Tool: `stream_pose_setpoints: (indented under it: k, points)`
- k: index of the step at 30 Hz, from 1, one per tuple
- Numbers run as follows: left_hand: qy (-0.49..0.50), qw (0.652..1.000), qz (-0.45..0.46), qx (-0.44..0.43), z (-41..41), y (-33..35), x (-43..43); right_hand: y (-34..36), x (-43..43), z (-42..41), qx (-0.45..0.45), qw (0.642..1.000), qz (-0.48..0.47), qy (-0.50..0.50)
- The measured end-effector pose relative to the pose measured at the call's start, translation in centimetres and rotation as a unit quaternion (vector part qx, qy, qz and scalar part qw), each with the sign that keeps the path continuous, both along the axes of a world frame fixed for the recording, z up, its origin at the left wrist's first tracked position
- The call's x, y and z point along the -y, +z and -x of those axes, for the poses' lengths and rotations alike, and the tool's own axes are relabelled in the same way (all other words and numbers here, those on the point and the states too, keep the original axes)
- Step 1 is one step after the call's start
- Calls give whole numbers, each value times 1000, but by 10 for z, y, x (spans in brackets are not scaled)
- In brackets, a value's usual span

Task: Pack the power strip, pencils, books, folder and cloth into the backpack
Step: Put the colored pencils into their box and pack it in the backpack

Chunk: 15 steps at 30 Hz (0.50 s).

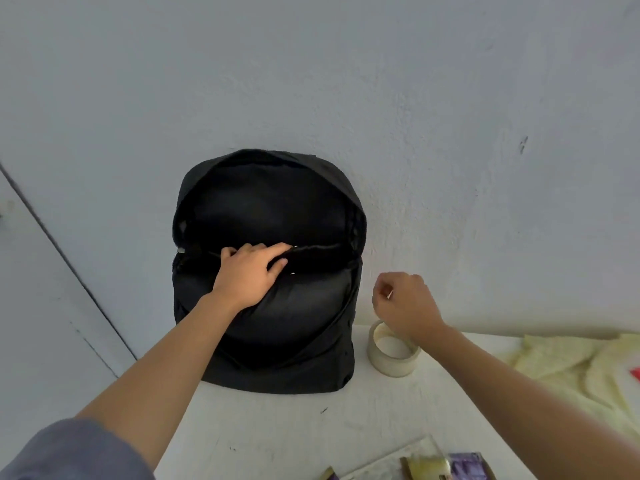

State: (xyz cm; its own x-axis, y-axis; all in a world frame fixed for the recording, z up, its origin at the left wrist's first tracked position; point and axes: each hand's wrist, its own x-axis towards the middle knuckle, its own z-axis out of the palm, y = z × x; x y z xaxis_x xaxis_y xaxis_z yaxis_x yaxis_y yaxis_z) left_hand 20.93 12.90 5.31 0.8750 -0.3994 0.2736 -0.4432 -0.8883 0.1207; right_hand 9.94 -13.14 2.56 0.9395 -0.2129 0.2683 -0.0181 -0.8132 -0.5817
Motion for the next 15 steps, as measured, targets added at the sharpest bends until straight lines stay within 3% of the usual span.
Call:
stream_pose_setpoints:
  k: [2,4,6,9,12,15]
  points:
    - [-3,1000,2,-11,2,1,1,-26,7,10,-178,981,64,47]
    - [-3,1000,3,-23,3,4,0,-46,7,23,-254,956,110,96]
    - [3,999,8,-36,2,6,-4,-58,5,33,-265,945,163,99]
    - [31,999,15,-32,0,19,-13,-53,3,39,-190,963,181,64]
    - [77,996,-23,-36,-7,33,-30,-19,-5,42,-80,996,18,20]
    - [77,994,0,-77,-20,33,-57,24,-16,45,18,983,-182,-18]
